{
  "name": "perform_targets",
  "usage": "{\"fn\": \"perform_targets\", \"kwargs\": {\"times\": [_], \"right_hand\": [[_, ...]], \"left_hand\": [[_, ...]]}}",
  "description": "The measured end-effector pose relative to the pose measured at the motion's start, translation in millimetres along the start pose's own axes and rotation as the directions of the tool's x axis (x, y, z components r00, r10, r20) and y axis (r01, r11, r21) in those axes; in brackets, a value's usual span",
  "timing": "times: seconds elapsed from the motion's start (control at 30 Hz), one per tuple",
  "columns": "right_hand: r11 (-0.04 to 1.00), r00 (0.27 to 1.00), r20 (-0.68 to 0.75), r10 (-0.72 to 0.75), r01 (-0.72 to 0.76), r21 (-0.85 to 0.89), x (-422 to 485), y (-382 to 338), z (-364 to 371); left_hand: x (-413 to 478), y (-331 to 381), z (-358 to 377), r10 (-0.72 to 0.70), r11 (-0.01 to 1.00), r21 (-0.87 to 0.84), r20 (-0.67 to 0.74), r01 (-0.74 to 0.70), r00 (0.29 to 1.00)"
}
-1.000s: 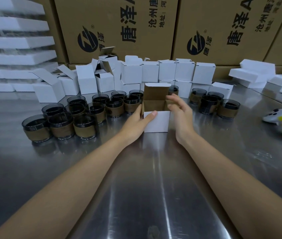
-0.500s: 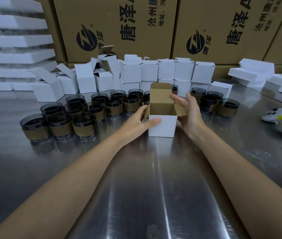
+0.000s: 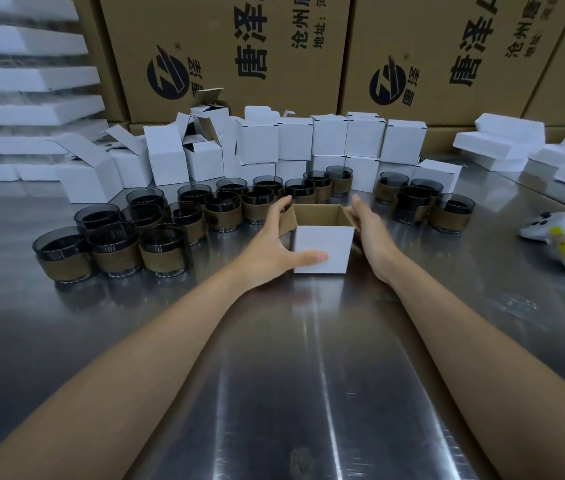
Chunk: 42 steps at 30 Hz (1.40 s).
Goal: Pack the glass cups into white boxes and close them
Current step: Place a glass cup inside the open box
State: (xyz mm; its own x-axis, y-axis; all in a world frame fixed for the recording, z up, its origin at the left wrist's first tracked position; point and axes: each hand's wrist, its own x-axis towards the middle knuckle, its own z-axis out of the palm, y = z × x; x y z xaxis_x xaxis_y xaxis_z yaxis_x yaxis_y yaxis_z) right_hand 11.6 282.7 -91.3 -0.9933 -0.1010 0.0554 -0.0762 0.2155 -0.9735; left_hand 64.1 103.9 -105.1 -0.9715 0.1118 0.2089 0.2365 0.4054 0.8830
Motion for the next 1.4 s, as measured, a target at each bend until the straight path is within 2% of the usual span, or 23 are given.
{"fn": "perform_targets", "kwargs": {"times": [0.07, 0.1, 0.17, 0.23, 0.27, 0.33, 0.4, 0.53, 0.6, 0.67, 0.77, 0.8, 0.9, 0.97, 1.1, 1.17, 1.23, 1.3, 1.4], "right_hand": [[0.998, 0.996, -0.064, -0.063, 0.065, 0.026, 1, 1, 1], [0.99, 0.98, -0.141, -0.137, 0.139, 0.004, 2, 2, -2], [0.934, 0.879, -0.341, -0.333, 0.259, -0.245, 6, 6, -17], [0.82, 0.773, -0.44, -0.457, 0.174, -0.546, 14, 13, -41], [0.781, 0.773, -0.447, -0.45, 0.098, -0.617, 20, 17, -52], [0.761, 0.837, -0.422, -0.347, -0.012, -0.648, 28, 24, -64], [0.738, 0.881, -0.376, -0.286, -0.048, -0.673, 32, 28, -63], [0.601, 0.879, -0.277, -0.389, 0.015, -0.799, 33, 29, -48], [0.561, 0.87, -0.207, -0.447, 0.093, -0.823, 31, 27, -42], [0.613, 0.846, -0.161, -0.508, 0.224, -0.757, 27, 24, -37], [0.725, 0.788, -0.202, -0.582, 0.39, -0.567, 19, 20, -32], [0.737, 0.787, -0.211, -0.58, 0.397, -0.547, 19, 19, -33], [0.79, 0.879, -0.158, -0.45, 0.309, -0.53, 23, 19, -35], [0.812, 0.914, -0.107, -0.391, 0.287, -0.508, 26, 20, -36], [0.807, 0.915, -0.092, -0.394, 0.296, -0.512, 27, 21, -34], [0.84, 0.92, -0.125, -0.371, 0.275, -0.469, 26, 21, -35], [0.902, 0.928, -0.173, -0.329, 0.255, -0.347, 25, 20, -38], [0.96, 0.939, -0.217, -0.268, 0.241, -0.146, 23, 18, -41], [0.965, 0.961, -0.227, -0.161, 0.202, 0.17, 20, 11, -45]], "left_hand": [[2, -1, 1, 0.004, 1.0, -0.026, -0.023, -0.005, 1.0], [2, -1, 1, 0.005, 0.999, -0.043, -0.04, -0.007, 0.999], [3, -3, -1, -0.002, 0.997, -0.082, -0.077, -0.004, 0.997], [4, -4, -3, -0.008, 0.994, -0.112, -0.104, -0.004, 0.995], [5, -5, -3, -0.01, 0.993, -0.121, -0.113, -0.004, 0.994], [6, -6, -3, -0.012, 0.991, -0.13, -0.123, -0.004, 0.992], [7, -6, -1, -0.012, 0.992, -0.125, -0.126, -0.004, 0.992], [11, -7, -2, -0.02, 0.991, -0.134, -0.122, 0.004, 0.992], [11, -8, -2, -0.023, 0.992, -0.127, -0.121, 0.008, 0.992], [10, -8, -2, -0.022, 0.992, -0.124, -0.12, 0.007, 0.992], [10, -7, -2, -0.016, 0.993, -0.114, -0.122, 0.002, 0.992], [10, -7, -2, -0.014, 0.994, -0.109, -0.122, 0.0, 0.992], [10, -7, -2, -0.013, 0.995, -0.102, -0.12, 0.001, 0.993], [10, -7, -2, -0.018, 0.995, -0.101, -0.124, 0.005, 0.992], [10, -8, -3, -0.04, 0.993, -0.118, -0.152, 0.022, 0.988], [10, -8, -4, -0.049, 0.991, -0.13, -0.167, 0.027, 0.985], [10, -9, -5, -0.055, 0.989, -0.145, -0.172, 0.03, 0.984], [10, -9, -5, -0.051, 0.989, -0.149, -0.171, 0.025, 0.984], [10, -7, -4, -0.044, 0.99, -0.136, -0.161, 0.022, 0.986]]}}
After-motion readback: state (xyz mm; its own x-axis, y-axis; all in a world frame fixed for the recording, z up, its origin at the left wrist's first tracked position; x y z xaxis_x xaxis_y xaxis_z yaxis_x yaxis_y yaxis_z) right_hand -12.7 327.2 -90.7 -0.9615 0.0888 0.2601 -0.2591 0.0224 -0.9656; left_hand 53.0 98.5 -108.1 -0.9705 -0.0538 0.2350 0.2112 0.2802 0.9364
